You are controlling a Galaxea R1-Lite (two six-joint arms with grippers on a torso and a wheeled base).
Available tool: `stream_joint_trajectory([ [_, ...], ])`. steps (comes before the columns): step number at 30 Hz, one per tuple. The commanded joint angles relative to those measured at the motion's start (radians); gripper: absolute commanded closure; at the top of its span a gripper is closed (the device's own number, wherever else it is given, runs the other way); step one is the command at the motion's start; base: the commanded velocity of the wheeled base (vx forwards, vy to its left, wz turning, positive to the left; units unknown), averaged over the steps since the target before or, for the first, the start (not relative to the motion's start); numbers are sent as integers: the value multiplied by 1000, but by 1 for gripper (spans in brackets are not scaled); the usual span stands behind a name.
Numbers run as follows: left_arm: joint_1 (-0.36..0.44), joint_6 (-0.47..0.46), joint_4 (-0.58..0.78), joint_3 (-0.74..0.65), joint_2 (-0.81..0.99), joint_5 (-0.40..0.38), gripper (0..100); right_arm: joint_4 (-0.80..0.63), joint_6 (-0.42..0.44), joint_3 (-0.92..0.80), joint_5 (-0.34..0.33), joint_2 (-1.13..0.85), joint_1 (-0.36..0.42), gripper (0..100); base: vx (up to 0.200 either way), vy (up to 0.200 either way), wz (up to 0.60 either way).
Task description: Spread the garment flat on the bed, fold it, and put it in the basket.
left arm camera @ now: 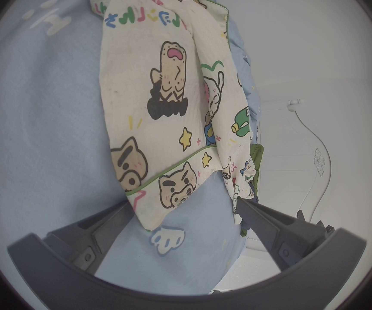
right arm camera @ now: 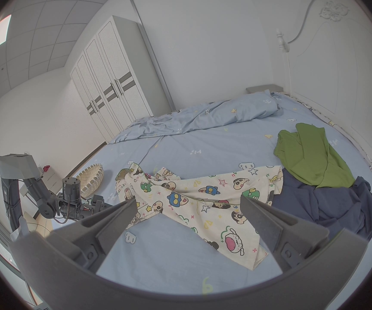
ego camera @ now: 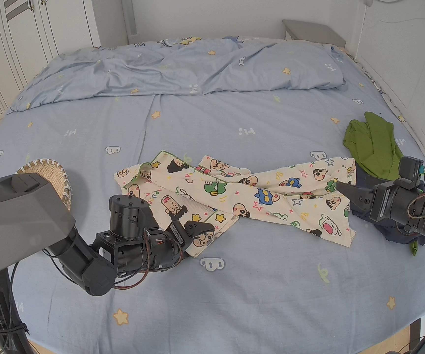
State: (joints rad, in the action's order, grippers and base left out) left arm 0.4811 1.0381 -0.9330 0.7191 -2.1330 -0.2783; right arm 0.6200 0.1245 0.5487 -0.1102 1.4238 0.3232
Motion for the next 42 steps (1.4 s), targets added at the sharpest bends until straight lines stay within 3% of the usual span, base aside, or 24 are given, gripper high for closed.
stream_joint_trajectory([
  [1,1,5,-9,-1,-30,1,0,3,0,-3,0,4,0,0,0,0,0],
  [3,1,7,-10,5,-33,1,0,3,0,-4,0,4,2,0,0,0,0],
  [4,1,7,-10,5,-33,1,100,3,0,-4,0,4,2,0,0,0,0],
  [16,-2,7,-9,-7,-22,21,100,3,0,-4,1,9,4,0,0,0,0],
  [21,-32,3,2,-96,70,7,100,1,3,-4,3,7,2,0,0,0,0],
  [26,-136,-1,74,-264,295,-136,100,-28,7,-20,-5,-19,-6,0,0,0,0],
  [28,-225,-36,143,-353,415,-223,100,-68,7,-26,-5,-37,-13,0,0,0,0],
  [29,-225,-36,143,-353,415,-223,100,-68,7,-26,-5,-37,-13,0,0,0,0],
  [30,-311,-85,206,-420,502,-309,100,-105,9,-35,-8,-46,-26,0,0,0,0],
  [31,-317,-89,210,-425,508,-317,100,-108,9,-35,-8,-46,-27,0,0,0,0],
  [32,-392,-132,275,-469,584,-409,100,-126,11,-41,-11,-48,-46,0,0,0,0],
  [34,-467,-176,365,-498,666,-495,100,-131,12,-59,-11,-48,-64,0,0,0,0],
  [36,-515,-217,456,-500,720,-529,100,-128,12,-90,-13,-48,-75,0,0,0,0],
  [41,-596,-383,689,-483,789,-530,100,-123,15,-145,-13,-49,-96,0,0,0,0],
  [42,-634,-455,767,-480,798,-530,100,-121,14,-161,-13,-51,-108,0,0,0,0],
])
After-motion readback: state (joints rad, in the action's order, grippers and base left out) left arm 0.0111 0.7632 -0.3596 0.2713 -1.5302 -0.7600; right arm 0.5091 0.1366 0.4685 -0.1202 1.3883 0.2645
